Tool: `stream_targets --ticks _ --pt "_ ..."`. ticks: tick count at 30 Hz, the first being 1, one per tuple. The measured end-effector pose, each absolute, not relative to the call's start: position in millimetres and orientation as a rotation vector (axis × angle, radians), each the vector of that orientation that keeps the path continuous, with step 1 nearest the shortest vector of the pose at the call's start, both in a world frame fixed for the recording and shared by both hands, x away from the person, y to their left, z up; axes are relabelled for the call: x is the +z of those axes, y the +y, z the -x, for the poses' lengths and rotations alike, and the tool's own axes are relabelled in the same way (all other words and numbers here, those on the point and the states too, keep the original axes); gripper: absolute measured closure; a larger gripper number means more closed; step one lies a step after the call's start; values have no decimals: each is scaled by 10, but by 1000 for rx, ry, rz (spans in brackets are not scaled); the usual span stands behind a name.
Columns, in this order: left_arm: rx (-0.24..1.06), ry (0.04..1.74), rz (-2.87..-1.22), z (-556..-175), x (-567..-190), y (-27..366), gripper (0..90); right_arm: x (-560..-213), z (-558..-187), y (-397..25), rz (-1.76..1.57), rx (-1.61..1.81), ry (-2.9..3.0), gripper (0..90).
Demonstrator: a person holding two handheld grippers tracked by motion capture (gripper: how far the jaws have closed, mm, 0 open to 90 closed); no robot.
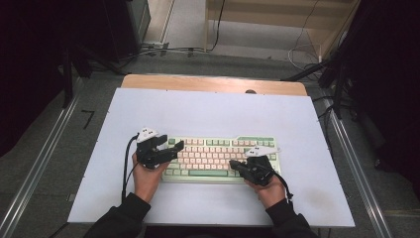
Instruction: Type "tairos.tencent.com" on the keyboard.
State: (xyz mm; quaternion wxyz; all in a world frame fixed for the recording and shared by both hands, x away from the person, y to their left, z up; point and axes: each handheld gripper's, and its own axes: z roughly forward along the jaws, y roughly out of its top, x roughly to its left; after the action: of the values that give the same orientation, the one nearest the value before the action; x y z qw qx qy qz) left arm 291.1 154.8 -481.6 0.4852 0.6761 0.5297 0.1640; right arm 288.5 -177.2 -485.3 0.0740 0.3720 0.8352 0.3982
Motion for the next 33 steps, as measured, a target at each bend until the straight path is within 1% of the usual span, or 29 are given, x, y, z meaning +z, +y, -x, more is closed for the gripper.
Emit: stream_targets --ticks 15,18,20,24,25,27,30,33 --pt "398 1289 -1646 -2909 -4816 1544 269 -4916 -2878 -1773 -1123 1195 2507 873" --pt "400 1288 -1645 -2908 -4815 1546 269 -4878 -2875 -1780 -1122 1212 2503 871" --pt "399 1290 -1645 -2909 -4815 1548 270 -4838 -2875 -1804 -1126 1254 2485 778" --pt "399 1289 -1647 -2910 -4816 1544 270 -4790 -2900 -1870 -1158 1334 2432 519" --pt "401 1287 -1646 -2910 -4816 1544 270 -4780 -2909 -1891 -1176 1357 2424 503" --pt "400 1287 -1647 -2909 -4816 1546 271 -4764 -2923 -1927 -1194 1385 2394 432" --pt "400 1287 -1646 -2909 -4816 1544 272 -4753 -2939 -1965 -1214 1401 2364 375" --pt "400 1284 -1648 -2905 -4813 1542 281 -4755 -2953 -1987 -1225 1394 2351 353"
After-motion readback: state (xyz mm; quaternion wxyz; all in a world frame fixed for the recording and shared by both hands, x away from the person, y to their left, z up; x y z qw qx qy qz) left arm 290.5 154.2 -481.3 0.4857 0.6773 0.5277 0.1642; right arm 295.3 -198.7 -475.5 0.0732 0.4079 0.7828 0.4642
